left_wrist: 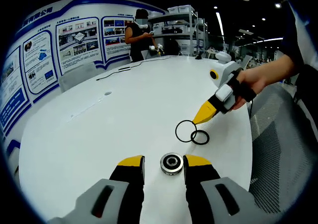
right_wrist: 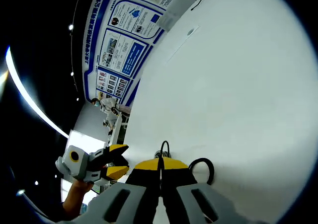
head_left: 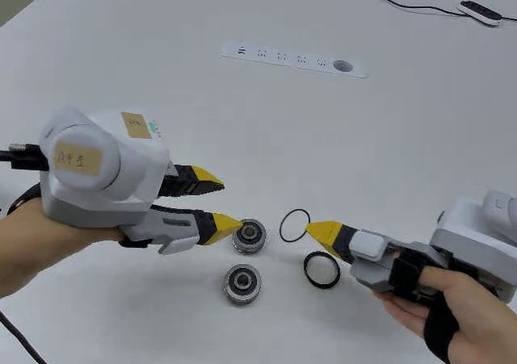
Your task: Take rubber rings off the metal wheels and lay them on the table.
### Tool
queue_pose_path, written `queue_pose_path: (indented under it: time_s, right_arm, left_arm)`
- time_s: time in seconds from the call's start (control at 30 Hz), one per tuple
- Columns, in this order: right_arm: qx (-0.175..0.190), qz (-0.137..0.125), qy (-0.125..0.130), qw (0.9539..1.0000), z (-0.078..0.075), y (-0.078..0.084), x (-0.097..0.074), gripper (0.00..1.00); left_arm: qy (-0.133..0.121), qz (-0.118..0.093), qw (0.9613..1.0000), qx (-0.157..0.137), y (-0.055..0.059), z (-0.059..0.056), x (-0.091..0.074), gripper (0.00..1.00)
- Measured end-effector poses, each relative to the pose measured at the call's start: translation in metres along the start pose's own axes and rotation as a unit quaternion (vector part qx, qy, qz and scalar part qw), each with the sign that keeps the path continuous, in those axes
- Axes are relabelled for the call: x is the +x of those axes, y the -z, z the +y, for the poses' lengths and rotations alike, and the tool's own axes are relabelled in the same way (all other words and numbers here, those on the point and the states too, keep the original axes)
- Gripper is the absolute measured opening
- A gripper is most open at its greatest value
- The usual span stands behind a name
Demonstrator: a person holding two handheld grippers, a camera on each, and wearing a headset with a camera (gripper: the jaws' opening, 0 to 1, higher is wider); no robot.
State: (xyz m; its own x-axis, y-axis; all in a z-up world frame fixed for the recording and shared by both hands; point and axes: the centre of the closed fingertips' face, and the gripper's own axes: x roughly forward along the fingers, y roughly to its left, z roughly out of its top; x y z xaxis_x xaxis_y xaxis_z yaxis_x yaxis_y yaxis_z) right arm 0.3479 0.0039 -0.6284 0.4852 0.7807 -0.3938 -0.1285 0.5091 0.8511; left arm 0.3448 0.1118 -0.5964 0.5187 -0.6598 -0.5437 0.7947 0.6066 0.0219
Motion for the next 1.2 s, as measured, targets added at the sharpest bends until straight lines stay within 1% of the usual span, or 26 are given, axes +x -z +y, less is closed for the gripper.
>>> queue_pose_path:
  time_s: [0.03,0.1,0.13,0.2,0.33,0.47,0.53,0.67,0.73,0.87,1.07,1.1,1.2]
  right_arm:
    - [0.008,-0.005,0.006,0.9999,-0.005,0.001,-0.004,0.02]
    - [0.016,-0.007,0.012,0.9998,-0.011,0.002,-0.009,0.02]
    - [0.019,-0.008,0.019,0.9996,-0.016,0.004,-0.012,0.02]
    - [0.023,-0.004,0.027,0.9994,-0.021,0.009,-0.015,0.02]
    - [0.032,0.000,0.035,0.9989,-0.028,0.016,-0.019,0.02]
    - [0.039,-0.002,0.045,0.9982,-0.033,0.018,-0.020,0.02]
    - [0.043,0.002,0.052,0.9977,-0.036,0.019,-0.019,0.02]
    - [0.043,0.006,0.065,0.9969,-0.039,0.022,-0.020,0.02]
    - [0.038,0.016,0.073,0.9965,-0.041,0.025,-0.020,0.02]
    - [0.025,0.024,0.082,0.9961,-0.041,0.027,-0.021,0.04]
    - [0.017,0.028,0.082,0.9961,-0.038,0.027,-0.022,0.09]
    - [0.018,0.030,0.085,0.9958,-0.039,0.027,-0.022,0.11]
    - [0.009,0.037,0.091,0.9951,-0.039,0.028,-0.024,0.12]
  left_arm:
    - [0.000,-0.001,1.0000,0.000,0.000,-0.001,-0.001,0.33]
    - [0.000,-0.003,1.0000,0.000,-0.001,-0.001,-0.001,0.33]
    - [0.000,-0.006,1.0000,-0.002,-0.002,-0.002,-0.002,0.34]
    - [0.000,-0.008,1.0000,-0.006,-0.002,-0.002,-0.003,0.34]
    - [-0.003,-0.008,0.9999,-0.007,-0.002,-0.001,-0.005,0.35]
    - [-0.005,-0.007,0.9999,-0.010,0.001,-0.002,-0.006,0.35]
    - [-0.003,-0.005,0.9999,-0.010,0.002,-0.003,-0.006,0.35]
    - [-0.001,-0.003,0.9999,-0.010,0.003,-0.005,-0.006,0.34]
    - [0.000,-0.003,0.9999,-0.010,0.004,-0.006,-0.006,0.34]
    - [0.001,-0.001,0.9999,-0.010,0.005,-0.008,-0.005,0.34]
    - [0.005,-0.002,0.9999,-0.009,0.004,-0.011,-0.004,0.34]
    - [0.006,-0.002,0.9999,-0.008,0.003,-0.011,-0.004,0.34]
    - [0.006,-0.005,0.9999,-0.008,0.001,-0.012,-0.004,0.34]
